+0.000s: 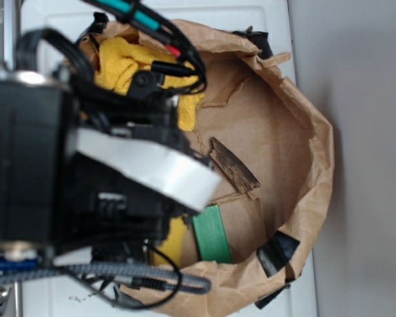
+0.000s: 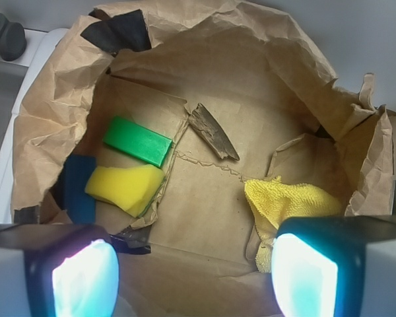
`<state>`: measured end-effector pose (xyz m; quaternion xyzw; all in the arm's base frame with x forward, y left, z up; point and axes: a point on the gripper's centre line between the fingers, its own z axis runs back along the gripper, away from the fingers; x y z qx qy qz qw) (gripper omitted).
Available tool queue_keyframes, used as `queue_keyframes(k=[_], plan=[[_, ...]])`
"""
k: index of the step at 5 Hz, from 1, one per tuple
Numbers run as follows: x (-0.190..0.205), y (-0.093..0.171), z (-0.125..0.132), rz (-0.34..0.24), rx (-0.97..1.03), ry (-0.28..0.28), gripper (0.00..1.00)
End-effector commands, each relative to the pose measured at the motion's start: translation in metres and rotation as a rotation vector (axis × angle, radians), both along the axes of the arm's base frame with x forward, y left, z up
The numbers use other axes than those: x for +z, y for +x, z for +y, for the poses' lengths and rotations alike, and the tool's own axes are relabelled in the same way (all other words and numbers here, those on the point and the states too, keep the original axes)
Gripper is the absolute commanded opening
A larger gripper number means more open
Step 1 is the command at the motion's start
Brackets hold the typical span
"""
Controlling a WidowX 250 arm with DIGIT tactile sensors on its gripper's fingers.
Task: Grab the wood chip.
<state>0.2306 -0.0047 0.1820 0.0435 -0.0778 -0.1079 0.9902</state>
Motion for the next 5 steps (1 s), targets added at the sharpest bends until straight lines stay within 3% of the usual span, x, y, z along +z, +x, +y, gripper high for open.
queue_keyframes(k=[1,3,5], plan=[[0.014,0.004,0.000,-0.050,0.008,-0.001,1.00],[-0.054,0.041,0.031,-0.134,-0.113,0.055,1.00],[-0.089,0.064,0.051,-0.076,-0.123,0.140,1.00]])
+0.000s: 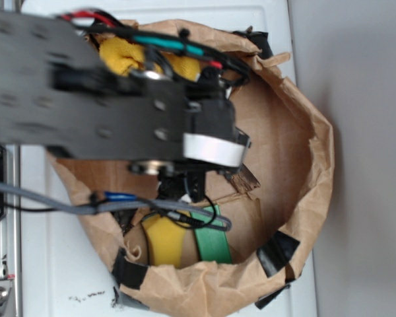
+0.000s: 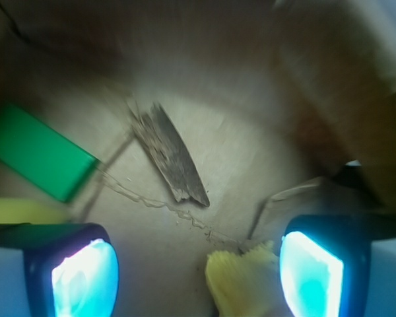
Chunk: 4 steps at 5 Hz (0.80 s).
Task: Grab the wood chip.
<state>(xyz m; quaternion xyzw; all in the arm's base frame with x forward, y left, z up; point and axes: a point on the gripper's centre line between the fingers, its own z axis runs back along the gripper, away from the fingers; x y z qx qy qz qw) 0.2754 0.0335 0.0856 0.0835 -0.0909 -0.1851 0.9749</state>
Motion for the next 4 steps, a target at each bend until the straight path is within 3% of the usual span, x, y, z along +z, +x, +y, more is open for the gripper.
queue_keyframes(k=[1,2,3,4], plan=[[-0.007,0.026,0.017,0.021,-0.047,0.067,1.00],[-0.016,0.022,0.015,-0.009,-0.073,0.093,1.00],[-0.026,0.019,0.012,-0.038,-0.111,0.071,1.00],[-0.032,0.001,0.001,-0.053,-0.241,-0.003,1.00]])
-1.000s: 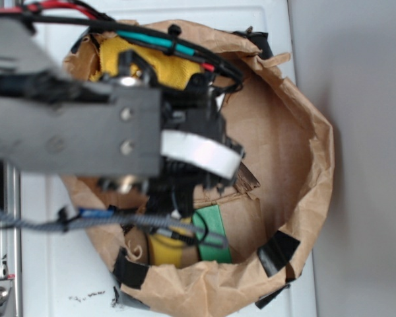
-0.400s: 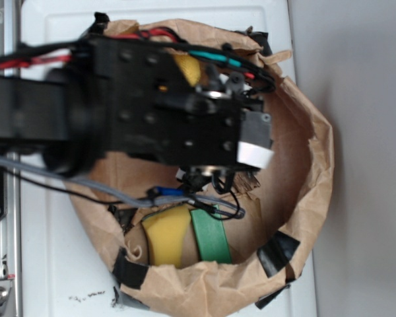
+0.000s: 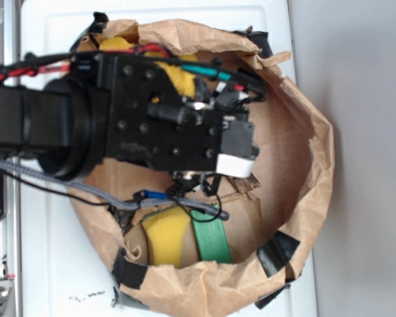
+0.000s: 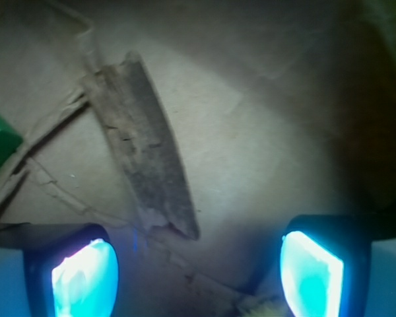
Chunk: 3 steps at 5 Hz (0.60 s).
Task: Grab the wood chip.
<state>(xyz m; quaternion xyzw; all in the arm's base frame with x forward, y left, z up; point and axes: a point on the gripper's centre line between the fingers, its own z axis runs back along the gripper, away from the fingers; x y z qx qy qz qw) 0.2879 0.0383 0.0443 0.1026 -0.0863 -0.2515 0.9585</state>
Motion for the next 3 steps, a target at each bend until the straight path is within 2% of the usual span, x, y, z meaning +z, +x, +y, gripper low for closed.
queue_keyframes(k=[1,2,3], plan=[[0.008,-0.019,-0.011,-0.029,-0.150,-0.075,1.00],[0.011,-0.014,-0.023,-0.012,-0.144,-0.102,1.00],[-0.001,0.000,-0.030,0.001,-0.103,-0.064,1.00]])
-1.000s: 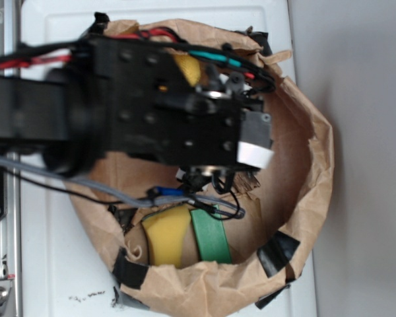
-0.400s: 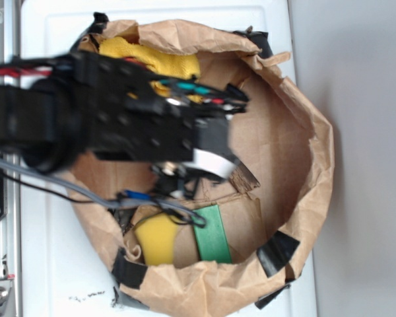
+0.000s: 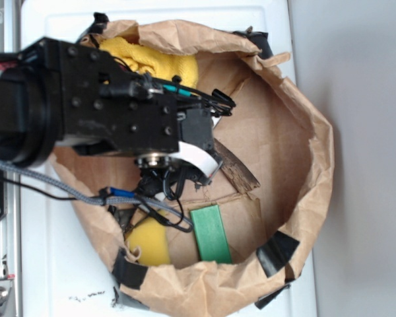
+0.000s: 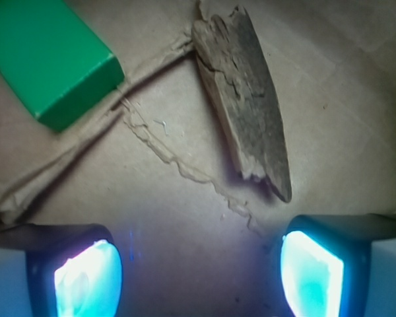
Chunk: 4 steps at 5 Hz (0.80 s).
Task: Grab the wood chip.
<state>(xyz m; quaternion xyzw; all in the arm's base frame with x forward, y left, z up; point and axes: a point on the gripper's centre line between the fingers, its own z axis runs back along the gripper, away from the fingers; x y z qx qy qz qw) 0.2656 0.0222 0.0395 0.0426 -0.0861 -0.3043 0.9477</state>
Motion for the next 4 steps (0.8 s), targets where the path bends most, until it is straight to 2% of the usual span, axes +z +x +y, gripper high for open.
queue_keyframes(k=[1,2,3,4], plan=[[-0.006,0.035,-0.019,-0.047,0.028,0.058,1.00],[-0.015,0.046,-0.022,-0.031,0.044,0.062,1.00],[-0.020,0.044,-0.020,-0.021,0.039,0.064,0.55],[-0.018,0.039,-0.019,-0.031,0.041,0.064,0.00]])
